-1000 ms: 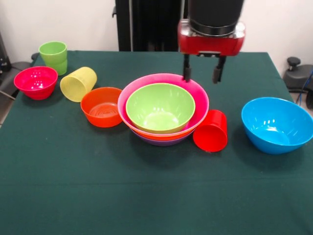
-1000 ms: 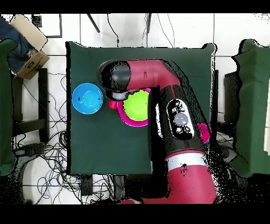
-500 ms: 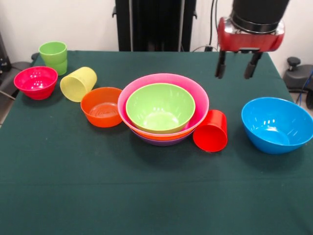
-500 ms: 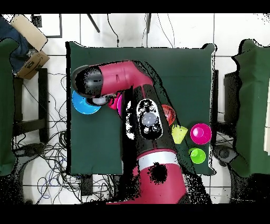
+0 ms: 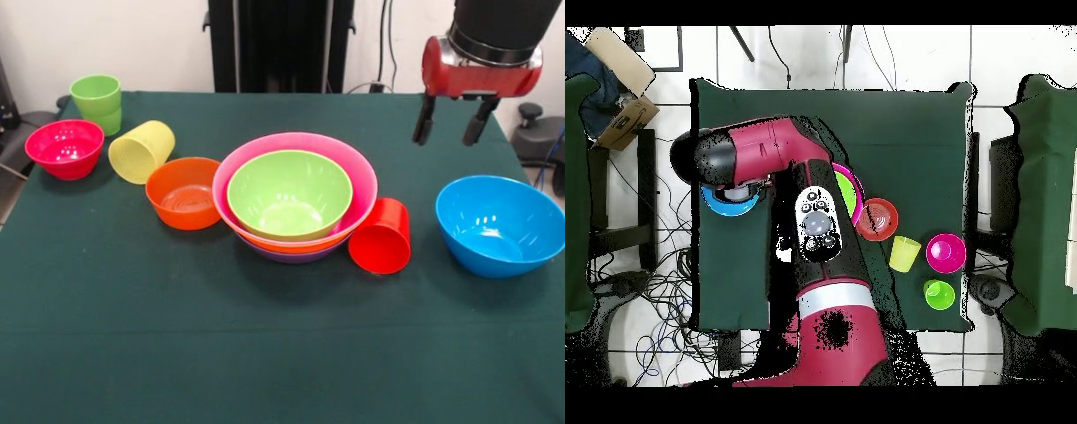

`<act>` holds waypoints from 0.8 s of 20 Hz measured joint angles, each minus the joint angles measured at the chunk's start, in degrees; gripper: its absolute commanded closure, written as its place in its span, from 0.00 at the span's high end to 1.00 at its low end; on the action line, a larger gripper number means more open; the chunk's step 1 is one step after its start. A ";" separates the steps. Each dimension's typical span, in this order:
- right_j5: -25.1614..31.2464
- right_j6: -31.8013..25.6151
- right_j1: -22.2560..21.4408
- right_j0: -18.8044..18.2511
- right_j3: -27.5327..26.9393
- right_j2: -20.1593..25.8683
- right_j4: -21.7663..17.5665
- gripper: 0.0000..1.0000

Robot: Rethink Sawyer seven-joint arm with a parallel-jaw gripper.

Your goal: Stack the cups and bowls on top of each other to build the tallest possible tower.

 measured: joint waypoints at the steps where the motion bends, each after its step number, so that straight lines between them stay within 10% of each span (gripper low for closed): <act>1: 0.00 0.00 0.16 0.05 -0.11 -0.03 0.00 1.00; 16: -5.77 0.62 1.96 -0.19 -0.48 -2.81 0.56 1.00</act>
